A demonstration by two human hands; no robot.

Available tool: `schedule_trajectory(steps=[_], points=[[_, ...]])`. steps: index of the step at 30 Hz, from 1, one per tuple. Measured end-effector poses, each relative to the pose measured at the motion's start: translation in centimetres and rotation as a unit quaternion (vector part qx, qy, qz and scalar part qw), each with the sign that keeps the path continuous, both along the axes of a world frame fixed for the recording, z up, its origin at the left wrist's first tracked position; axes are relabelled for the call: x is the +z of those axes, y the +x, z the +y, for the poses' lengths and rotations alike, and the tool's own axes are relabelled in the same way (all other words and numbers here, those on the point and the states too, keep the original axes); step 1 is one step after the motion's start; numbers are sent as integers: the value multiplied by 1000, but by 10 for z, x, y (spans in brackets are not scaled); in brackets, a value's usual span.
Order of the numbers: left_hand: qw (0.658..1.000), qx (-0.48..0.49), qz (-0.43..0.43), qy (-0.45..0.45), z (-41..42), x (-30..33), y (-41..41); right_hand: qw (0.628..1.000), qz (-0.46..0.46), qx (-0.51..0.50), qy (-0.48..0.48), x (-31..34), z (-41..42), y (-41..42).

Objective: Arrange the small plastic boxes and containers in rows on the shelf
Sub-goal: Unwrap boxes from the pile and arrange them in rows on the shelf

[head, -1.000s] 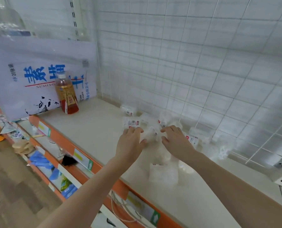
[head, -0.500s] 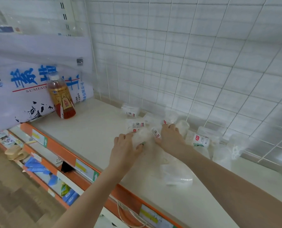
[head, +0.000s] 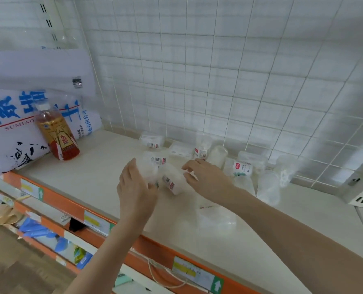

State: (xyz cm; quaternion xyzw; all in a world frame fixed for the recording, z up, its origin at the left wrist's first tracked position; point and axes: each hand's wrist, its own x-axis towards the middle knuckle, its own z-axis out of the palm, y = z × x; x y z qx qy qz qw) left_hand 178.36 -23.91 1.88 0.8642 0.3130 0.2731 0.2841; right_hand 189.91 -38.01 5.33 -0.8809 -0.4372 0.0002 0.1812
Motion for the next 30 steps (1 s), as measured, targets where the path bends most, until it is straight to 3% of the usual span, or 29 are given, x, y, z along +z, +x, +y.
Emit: schedule_trajectory(steps=[4,7,12,18,23,30], points=[[987,-52,-103,115,-17,19,14,991,-92,-83,-48,6,-25,26],[978,-109,-103,142,-33,28,35,975,-91,-167,-117,5,-47,42],[975,-178,-2,133,-52,31,70,968,-84,-180,-154,-7,-64,44],[965,-212,110,105,-49,26,105,983,-95,-135,-77,-7,-73,46],[960,-181,184,110,-29,28,135,984,-111,-140,-1,-5,-66,57],[919,-199,295,167,5,14,167,993,-52,-107,-8,-6,-43,68]])
